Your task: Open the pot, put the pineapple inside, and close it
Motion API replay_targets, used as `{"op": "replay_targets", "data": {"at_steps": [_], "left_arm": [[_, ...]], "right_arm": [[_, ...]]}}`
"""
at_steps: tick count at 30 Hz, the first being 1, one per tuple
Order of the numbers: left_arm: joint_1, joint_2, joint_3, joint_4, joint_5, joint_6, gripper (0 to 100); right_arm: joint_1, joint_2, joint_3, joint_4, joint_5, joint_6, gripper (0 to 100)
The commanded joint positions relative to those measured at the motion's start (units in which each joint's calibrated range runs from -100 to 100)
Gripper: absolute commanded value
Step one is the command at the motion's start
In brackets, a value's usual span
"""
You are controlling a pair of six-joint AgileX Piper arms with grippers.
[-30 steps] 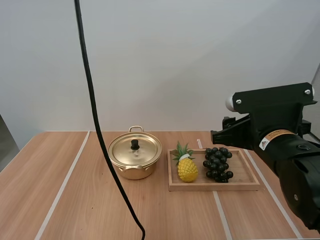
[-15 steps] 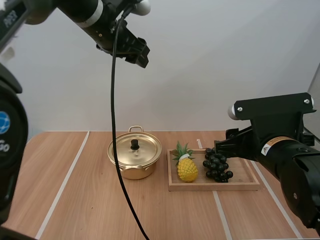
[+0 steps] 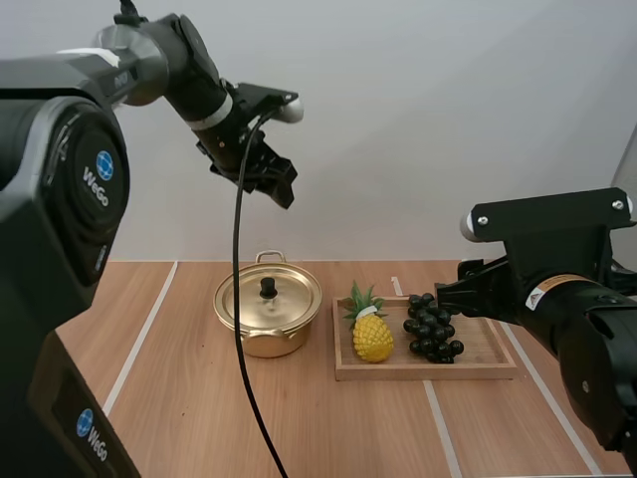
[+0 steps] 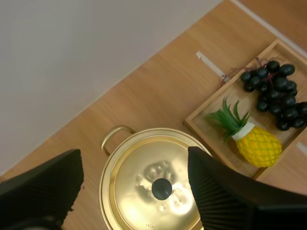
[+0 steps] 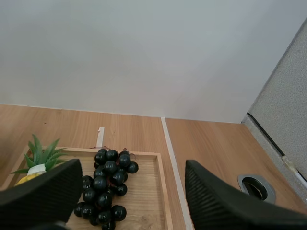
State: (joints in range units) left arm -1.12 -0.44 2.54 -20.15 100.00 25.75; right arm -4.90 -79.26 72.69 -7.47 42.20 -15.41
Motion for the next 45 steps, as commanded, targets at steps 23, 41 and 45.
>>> {"op": "replay_targets", "data": {"at_steps": [23,41,45], "left_arm": [[-1.14,2.75,14.74,3.56,0.00,7.15,100],[-1.14,8.07,14.74,5.30,0.00,7.45,100],[-1.14,8.07,14.74,5.53,0.00,7.45,100]], "right_arm": [[-0.59,-0.26,-0.42,2.02,0.65,-0.46,100],[-0.59,-0.26,-0.42,1.68,0.83,-0.58,100],[-0.59,-0.26,-0.42,1.68,0.83,-0.58,100]]}}
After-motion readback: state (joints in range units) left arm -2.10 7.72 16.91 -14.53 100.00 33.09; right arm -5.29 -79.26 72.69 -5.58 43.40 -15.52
